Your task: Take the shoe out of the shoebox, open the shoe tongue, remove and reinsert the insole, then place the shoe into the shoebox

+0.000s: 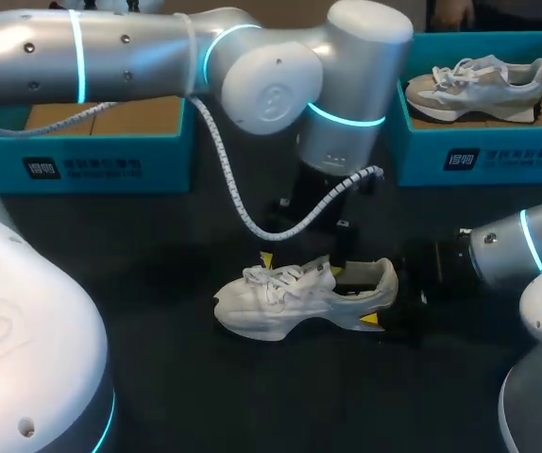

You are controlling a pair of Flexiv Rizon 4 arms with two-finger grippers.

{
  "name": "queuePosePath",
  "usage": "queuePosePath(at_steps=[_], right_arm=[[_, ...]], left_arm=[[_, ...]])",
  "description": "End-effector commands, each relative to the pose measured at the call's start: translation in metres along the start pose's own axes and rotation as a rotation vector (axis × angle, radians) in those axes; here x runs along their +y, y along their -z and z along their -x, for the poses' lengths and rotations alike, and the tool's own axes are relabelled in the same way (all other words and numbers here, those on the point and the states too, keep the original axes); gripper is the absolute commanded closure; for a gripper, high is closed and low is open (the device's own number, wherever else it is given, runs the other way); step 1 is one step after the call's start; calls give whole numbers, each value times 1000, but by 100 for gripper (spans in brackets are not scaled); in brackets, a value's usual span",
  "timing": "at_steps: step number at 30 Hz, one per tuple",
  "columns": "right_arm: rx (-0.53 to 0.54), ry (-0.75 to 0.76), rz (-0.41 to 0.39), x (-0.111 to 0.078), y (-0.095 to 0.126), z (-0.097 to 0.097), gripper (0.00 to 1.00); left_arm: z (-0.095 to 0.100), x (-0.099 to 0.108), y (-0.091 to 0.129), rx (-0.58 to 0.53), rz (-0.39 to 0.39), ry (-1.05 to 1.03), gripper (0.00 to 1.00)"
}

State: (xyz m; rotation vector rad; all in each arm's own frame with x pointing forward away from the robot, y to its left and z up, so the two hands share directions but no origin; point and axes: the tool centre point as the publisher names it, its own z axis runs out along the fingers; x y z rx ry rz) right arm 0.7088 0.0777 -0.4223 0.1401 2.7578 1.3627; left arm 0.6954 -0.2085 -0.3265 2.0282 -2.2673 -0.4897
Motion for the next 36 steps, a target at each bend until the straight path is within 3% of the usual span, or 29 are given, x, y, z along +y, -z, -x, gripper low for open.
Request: queuePosePath(at_steps=[1,2,3,4,6,15,28,36], right_arm=[[-3,1,-2,1,-1,-1,100],[-3,1,-2,1,-1,-1,100],[-3,1,-2,1,-1,-1,100],[-3,1,-2,1,-1,-1,100],[-3,1,-2,1,-1,-1,100],[-3,1,-2,1,-1,-1,100],[-3,1,-2,1,-1,-1,100],[-3,1,-2,1,-1,-1,100]], left_arm=[[12,8,4,42,2,6,0],[12,9,4,47,7,1,1],[11,10,4,56,15,3,51],[11,11,4,61,25,2,62],[10,12,4,95,47,-4,100],[11,26,3,155,94,-34,100],[43,37,6,246,67,7,100],[57,33,-14,237,85,58,100]])
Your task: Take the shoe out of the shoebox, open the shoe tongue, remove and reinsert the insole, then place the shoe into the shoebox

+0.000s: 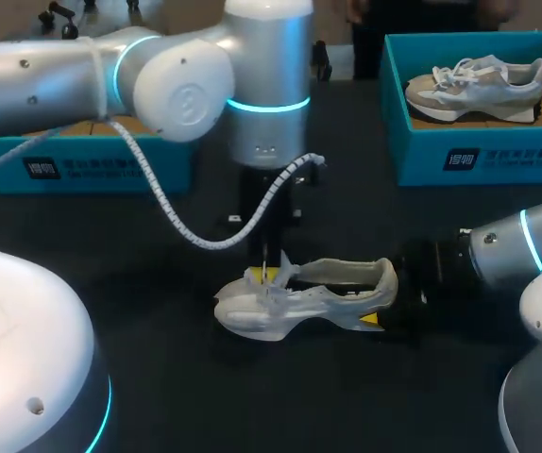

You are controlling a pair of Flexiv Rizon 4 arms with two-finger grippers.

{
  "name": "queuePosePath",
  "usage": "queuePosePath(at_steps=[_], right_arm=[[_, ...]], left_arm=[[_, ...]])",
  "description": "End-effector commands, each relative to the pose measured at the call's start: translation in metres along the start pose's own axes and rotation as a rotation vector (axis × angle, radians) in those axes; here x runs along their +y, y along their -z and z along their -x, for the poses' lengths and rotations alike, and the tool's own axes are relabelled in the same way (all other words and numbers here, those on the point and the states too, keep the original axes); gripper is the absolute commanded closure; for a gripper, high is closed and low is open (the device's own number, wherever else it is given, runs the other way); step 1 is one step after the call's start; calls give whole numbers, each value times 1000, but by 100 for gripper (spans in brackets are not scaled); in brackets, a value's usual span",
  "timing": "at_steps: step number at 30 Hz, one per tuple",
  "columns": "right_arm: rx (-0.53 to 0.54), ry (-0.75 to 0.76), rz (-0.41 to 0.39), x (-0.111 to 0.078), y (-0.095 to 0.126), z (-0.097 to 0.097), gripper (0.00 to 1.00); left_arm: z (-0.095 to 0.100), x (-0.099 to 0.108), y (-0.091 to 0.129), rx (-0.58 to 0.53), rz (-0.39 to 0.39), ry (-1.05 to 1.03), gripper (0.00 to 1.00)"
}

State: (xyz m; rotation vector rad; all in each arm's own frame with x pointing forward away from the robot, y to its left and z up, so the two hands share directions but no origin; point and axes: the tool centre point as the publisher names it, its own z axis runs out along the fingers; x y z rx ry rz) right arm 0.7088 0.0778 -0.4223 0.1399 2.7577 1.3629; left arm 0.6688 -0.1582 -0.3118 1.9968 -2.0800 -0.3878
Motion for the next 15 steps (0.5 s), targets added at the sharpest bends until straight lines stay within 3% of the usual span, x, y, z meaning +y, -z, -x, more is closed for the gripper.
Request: queuePosePath(at_steps=[1,15], right_arm=[[-3,1,-2,1,-1,-1,100],[-3,1,-2,1,-1,-1,100]], left_arm=[[13,-5,-14,66,2,30,100],[36,-26,-44,79,1,147,100]])
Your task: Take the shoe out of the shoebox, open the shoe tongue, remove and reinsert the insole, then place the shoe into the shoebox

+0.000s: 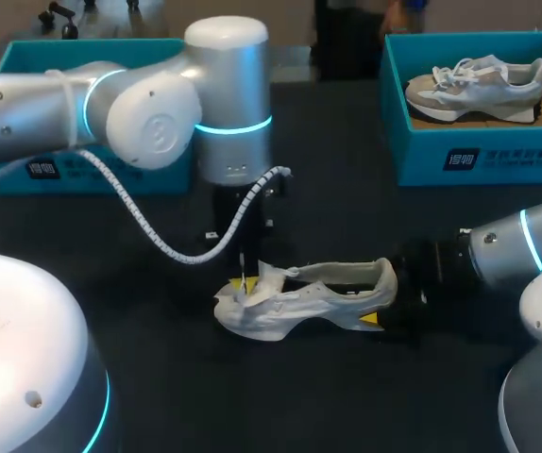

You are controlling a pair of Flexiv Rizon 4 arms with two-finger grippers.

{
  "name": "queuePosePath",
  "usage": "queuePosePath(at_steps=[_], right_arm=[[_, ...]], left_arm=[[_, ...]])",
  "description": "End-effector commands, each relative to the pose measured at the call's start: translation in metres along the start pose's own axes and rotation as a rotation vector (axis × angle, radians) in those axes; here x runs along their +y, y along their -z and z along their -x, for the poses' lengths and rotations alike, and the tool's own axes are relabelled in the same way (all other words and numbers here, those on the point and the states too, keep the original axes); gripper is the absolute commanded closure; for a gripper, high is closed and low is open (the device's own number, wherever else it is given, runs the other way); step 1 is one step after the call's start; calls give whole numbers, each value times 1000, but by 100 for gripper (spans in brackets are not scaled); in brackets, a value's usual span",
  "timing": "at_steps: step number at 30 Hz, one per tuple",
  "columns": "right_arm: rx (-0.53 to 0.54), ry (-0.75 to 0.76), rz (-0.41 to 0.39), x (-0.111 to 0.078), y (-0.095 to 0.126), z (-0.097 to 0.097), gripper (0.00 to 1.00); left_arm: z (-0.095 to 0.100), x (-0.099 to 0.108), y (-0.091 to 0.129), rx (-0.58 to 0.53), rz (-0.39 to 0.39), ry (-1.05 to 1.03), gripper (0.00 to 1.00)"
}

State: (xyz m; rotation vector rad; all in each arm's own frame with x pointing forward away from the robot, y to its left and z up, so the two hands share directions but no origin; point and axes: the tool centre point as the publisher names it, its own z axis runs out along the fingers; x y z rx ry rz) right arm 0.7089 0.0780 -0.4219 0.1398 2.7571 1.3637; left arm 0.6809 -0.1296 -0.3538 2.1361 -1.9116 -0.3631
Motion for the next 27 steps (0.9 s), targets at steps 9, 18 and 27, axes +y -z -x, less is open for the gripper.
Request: queuePosePath(at_steps=[9,18,27], right_arm=[[-3,1,-3,0,-1,-1,100],[-3,1,-3,0,-1,-1,100],[-3,1,-3,0,-1,-1,100]], left_arm=[[20,-3,-9,40,-3,20,21],[32,-2,-11,59,11,40,16],[28,7,10,106,-38,-39,0]])
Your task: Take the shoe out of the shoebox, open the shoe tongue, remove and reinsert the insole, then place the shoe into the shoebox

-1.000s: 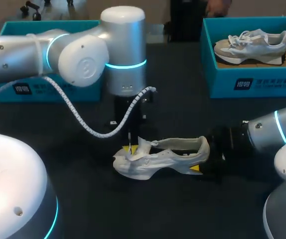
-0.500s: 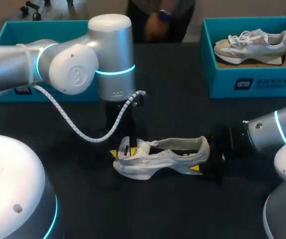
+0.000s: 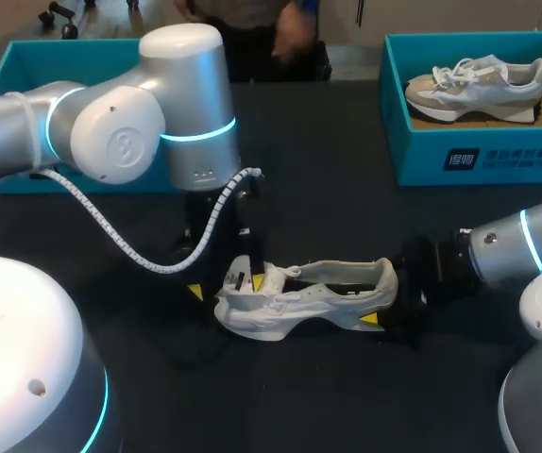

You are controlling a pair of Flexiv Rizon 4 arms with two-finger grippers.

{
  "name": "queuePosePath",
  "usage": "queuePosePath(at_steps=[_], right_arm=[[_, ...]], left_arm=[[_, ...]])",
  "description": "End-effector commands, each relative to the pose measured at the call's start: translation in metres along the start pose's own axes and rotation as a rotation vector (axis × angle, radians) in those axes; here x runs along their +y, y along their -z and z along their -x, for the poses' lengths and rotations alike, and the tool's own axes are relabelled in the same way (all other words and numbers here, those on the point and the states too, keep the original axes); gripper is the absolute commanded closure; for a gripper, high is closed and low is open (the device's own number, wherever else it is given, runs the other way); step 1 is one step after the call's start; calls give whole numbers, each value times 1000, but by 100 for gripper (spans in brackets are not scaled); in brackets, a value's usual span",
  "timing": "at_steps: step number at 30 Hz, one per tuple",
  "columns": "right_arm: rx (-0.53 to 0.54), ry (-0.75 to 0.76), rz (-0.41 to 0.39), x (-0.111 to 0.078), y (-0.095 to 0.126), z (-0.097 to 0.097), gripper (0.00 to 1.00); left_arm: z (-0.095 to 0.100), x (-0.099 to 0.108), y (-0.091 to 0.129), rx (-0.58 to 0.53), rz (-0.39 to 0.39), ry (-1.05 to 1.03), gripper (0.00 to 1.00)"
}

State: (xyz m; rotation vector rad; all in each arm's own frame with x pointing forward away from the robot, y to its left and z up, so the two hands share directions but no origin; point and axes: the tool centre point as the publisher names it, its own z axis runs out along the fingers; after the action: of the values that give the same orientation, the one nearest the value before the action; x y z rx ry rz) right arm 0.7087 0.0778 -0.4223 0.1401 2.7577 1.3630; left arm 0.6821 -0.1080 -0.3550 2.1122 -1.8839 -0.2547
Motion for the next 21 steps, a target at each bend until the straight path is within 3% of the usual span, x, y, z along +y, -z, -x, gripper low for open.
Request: queuePosePath(at_steps=[1,12,21], right_arm=[[-3,1,-2,1,-1,-1,100],[-3,1,-2,1,-1,-1,100],[-3,1,-2,1,-1,-1,100]], left_arm=[[5,12,12,20,-26,-44,0],[-15,21,51,26,-107,-192,0],[-45,25,95,-68,-222,-499,0]])
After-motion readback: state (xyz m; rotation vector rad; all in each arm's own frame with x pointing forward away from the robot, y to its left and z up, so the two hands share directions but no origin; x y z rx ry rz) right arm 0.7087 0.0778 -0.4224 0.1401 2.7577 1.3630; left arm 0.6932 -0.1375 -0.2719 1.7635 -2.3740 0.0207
